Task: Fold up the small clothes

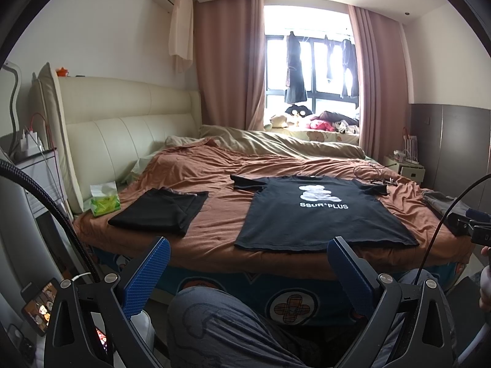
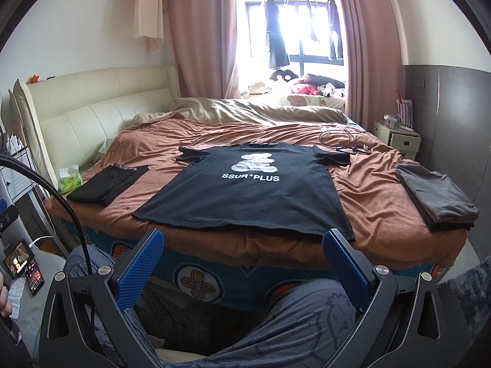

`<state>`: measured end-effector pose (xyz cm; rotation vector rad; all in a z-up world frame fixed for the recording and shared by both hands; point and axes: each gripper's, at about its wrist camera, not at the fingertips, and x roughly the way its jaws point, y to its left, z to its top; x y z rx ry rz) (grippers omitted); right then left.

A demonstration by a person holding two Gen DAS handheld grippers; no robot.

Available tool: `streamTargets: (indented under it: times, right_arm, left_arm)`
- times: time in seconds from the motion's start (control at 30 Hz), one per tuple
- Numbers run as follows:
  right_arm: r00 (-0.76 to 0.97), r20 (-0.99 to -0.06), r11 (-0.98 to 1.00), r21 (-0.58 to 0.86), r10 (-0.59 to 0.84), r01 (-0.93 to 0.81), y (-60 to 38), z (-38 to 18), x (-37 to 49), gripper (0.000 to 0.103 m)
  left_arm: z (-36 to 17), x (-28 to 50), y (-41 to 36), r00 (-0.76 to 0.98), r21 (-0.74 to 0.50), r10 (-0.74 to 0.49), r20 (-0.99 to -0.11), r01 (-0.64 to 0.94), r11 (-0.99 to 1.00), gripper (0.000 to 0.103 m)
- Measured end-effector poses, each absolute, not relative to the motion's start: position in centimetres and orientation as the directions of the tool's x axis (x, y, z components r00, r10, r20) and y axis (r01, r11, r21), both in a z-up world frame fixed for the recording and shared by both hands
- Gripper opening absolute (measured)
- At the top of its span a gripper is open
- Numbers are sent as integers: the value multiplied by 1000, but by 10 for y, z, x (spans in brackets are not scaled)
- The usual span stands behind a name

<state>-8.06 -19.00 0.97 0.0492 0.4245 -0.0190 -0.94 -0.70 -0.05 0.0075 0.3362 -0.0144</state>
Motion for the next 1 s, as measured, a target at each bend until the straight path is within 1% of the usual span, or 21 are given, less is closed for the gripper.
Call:
streamTargets:
  times: [0.57,1.0]
  right_arm:
    - [909,-416,998,52,-10,35,-192,12,-75,103]
    - [902,-432,997,68,11,21,-199,11,-33,103]
  left_arm:
    - [3,-14,-11,946,-3,-16,-323,16,1000,103]
    - [1,27,-1,936,-17,-7,-351,1,1000,103]
